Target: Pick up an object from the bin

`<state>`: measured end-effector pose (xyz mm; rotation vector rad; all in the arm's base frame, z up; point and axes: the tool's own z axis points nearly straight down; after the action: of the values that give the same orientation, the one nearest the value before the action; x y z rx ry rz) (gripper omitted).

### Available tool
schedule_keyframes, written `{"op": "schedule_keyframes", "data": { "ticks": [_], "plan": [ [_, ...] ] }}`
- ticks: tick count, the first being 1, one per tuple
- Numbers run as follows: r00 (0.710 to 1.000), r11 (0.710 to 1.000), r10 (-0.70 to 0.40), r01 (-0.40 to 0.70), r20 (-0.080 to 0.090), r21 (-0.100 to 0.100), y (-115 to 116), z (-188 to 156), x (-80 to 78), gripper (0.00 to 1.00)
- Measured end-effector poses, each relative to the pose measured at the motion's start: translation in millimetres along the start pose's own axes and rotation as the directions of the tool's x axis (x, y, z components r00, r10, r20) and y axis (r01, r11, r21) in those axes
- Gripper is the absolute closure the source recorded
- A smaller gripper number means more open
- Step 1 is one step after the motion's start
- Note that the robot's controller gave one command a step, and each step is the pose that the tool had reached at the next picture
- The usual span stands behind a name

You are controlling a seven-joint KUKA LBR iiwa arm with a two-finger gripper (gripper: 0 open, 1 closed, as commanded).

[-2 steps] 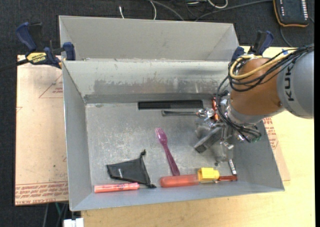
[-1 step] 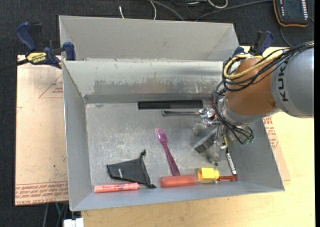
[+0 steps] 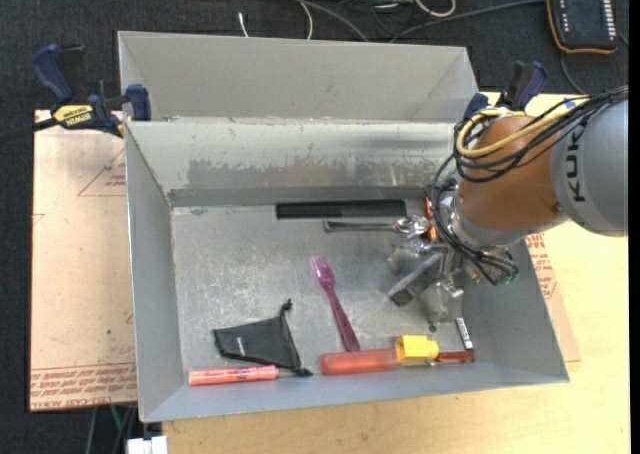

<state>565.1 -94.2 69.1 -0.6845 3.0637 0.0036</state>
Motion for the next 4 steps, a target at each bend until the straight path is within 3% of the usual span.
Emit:
{"op": "schedule_keyframes", "data": {
  "ticks": [1,2,4],
  "plan": [
    [0.994,0.994,0.110,-0.110,0.003,0.000,10,-1,-4.7,0.00],
    [1.000,1.000,0.016,-0.016,0.004,-0.002,3,-1,-2.6,1.00],
    [1.000,1.000,0.014,-0.014,0.002,-0.003,4,-17,-2.1,1.00]
  ]
}}
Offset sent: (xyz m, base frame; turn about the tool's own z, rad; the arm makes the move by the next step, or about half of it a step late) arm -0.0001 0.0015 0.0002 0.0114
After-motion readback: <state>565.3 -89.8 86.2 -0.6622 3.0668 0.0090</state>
